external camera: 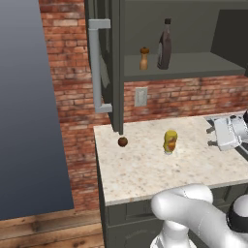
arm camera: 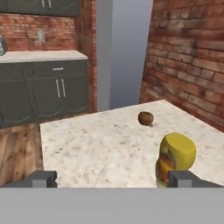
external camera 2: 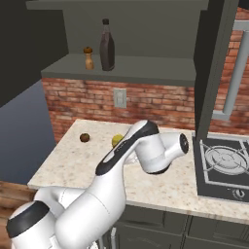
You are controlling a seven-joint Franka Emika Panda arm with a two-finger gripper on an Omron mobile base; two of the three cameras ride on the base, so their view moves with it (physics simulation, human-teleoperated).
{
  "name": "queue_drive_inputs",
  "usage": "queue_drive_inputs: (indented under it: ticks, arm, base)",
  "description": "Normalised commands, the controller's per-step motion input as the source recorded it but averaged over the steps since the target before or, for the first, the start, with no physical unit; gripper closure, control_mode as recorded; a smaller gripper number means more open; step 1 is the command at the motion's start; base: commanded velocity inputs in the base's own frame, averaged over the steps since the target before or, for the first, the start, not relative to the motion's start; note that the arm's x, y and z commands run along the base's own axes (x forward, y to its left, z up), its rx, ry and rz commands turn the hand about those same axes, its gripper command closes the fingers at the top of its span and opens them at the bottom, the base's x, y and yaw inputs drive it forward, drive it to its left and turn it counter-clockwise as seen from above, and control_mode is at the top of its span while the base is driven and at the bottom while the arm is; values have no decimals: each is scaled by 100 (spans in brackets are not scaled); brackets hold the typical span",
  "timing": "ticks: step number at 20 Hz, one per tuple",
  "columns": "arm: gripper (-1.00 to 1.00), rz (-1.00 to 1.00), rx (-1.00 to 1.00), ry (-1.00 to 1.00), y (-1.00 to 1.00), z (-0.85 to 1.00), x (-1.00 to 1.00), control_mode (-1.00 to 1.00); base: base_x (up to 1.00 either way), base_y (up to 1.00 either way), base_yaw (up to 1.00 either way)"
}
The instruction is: There are various items on the counter. Only move the condiments/shakers into the cabinet.
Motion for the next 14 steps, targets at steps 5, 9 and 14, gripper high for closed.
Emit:
queue_drive_inputs:
  ticks: [5, 9, 14]
  arm:
    - [-100, 3, 10, -7, 12, -22, 24, -100]
    - [-100, 3, 11, 0, 11, -36, 37, -100]
    - [-100, 2, 0, 10, 2, -11, 23, -100]
  base:
    - [0, 0, 0]
    - [0, 0, 0]
    - [0, 0, 0]
